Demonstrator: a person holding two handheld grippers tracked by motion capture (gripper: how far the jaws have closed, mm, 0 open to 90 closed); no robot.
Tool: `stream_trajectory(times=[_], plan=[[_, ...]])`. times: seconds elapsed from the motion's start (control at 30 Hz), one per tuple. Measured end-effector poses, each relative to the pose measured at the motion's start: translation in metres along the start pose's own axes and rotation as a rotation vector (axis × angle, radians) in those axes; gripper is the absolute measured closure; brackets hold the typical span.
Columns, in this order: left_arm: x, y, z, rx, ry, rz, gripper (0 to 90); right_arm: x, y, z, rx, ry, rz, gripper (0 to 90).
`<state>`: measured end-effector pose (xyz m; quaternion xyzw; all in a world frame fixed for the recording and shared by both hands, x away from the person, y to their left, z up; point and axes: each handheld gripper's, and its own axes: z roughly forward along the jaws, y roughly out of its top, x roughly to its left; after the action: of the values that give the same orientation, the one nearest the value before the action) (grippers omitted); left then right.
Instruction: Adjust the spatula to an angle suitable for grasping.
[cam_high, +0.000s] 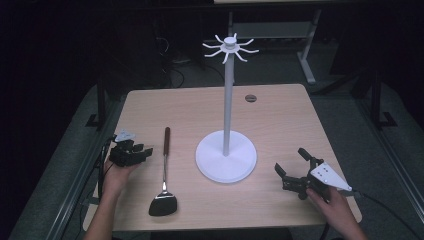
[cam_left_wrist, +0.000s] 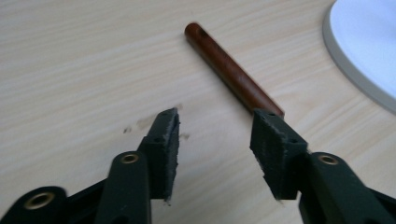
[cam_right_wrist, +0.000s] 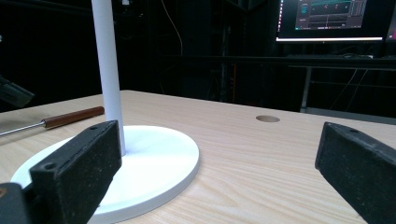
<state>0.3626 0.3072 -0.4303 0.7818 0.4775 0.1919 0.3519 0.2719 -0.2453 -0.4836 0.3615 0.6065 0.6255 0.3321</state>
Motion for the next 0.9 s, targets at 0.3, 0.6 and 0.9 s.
stream_trajectory(times=[0.3,0.6,0.9], plan=[[0.000,0.020,0.014,0.007,-0.003,0.008,72.3,0.000,0.000,0.000,0.001,0.000,0.003,0.0],[0.003,0.029,0.034,-0.008,-0.026,-0.032,89.5,0.000,0.000,0.000,0.000,0.000,0.003,0.0],[0.005,0.024,0.050,0.022,-0.037,-0.031,89.5,0.000,0.000,0.000,-0.001,0.000,-0.004,0.0]])
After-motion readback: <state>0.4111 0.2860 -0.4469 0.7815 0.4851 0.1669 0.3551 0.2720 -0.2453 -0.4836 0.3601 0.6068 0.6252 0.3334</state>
